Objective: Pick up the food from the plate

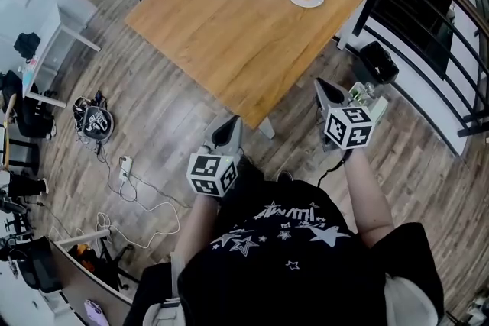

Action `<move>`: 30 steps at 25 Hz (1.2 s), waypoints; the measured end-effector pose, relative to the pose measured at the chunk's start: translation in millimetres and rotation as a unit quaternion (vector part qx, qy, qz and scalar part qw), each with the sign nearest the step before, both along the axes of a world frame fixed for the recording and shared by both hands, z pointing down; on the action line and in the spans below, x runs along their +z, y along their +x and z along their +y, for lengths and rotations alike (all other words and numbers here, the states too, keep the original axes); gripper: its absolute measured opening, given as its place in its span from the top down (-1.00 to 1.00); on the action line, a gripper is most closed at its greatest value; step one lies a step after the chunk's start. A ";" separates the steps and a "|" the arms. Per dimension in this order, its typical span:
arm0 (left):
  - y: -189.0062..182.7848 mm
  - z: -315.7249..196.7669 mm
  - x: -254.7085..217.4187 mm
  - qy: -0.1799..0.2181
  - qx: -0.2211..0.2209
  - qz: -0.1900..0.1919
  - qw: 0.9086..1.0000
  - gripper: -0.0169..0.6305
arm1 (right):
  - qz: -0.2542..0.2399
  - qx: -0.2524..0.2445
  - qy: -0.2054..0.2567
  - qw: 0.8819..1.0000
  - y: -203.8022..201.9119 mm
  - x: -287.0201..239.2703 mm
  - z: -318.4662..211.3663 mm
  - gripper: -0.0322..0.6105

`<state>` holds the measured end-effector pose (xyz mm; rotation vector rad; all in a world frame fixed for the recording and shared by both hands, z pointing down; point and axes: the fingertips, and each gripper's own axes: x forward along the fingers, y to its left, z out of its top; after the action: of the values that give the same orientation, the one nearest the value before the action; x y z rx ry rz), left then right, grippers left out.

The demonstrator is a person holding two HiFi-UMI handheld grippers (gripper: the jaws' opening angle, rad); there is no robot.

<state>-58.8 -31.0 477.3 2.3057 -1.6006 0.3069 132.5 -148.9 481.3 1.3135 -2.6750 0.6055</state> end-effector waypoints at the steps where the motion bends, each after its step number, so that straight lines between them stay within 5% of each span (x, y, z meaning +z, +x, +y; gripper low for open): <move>1: -1.3 -3.3 0.1 0.001 0.000 0.000 1.000 0.94 | 0.001 0.001 -0.002 1.000 1.2 1.7 -1.4 0.89; 30: -48.4 -227.9 -10.8 -0.015 0.121 0.034 0.992 0.94 | 0.026 0.146 -0.017 0.989 -9.9 -12.8 -159.9 0.89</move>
<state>-107.2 -258.9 466.5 2.4619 -1.2774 0.3015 122.6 -308.9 468.5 1.7012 -2.4386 0.6303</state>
